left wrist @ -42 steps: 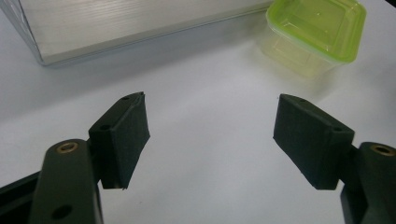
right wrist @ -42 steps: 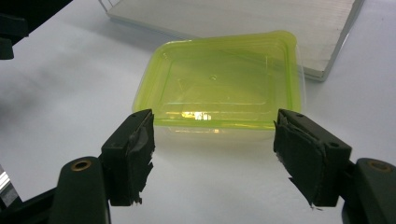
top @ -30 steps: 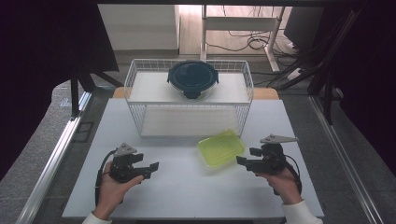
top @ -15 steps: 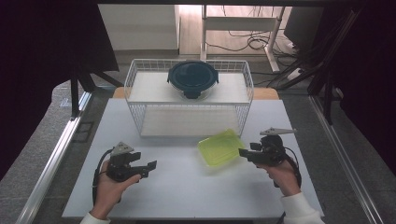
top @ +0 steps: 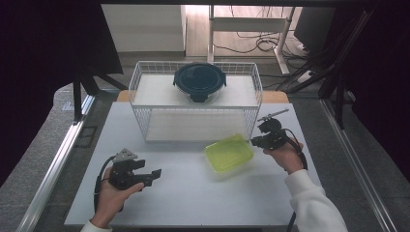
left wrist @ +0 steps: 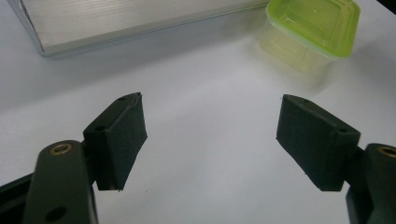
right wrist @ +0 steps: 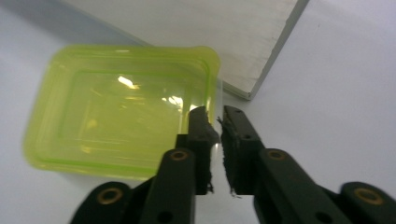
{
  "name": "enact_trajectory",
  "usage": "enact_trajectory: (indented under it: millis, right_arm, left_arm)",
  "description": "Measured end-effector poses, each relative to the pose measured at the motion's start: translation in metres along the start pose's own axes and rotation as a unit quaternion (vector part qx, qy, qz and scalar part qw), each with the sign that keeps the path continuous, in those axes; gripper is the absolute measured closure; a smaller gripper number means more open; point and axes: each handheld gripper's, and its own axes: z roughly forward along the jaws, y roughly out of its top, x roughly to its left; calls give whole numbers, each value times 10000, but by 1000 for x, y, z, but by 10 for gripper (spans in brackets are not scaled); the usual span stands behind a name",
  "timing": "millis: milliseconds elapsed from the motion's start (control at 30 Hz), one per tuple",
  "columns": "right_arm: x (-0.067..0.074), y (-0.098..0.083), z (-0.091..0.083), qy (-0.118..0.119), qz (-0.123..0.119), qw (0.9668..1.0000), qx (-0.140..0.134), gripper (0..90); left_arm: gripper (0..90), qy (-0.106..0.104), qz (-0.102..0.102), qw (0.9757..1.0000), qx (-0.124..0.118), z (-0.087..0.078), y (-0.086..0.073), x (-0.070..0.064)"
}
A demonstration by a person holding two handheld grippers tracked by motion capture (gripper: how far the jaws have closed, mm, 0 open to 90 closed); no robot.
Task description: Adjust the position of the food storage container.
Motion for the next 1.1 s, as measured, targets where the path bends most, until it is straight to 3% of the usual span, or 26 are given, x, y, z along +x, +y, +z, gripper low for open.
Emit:
enact_trajectory:
  millis: [100, 467, 767, 1100]
  right_arm:
    - [-6, 5, 17, -108, -164, 9995, 241, 880]
    - [-17, 7, 56, -244, -273, 9968, 707, 889]
    - [-10, 2, 58, -86, -554, 9957, 741, 890]
    - [14, -2, 58, 261, -788, 9940, 710, 890]
  left_arm:
    - [231, 10, -37, 10000, 40, 2, -1, 0]
    - [235, 11, -96, 9999, 134, 7, -5, 5]
    - [241, 4, -108, 9998, 171, 9, -6, 6]
    - [240, -4, -176, 9997, 164, 9, -7, 8]
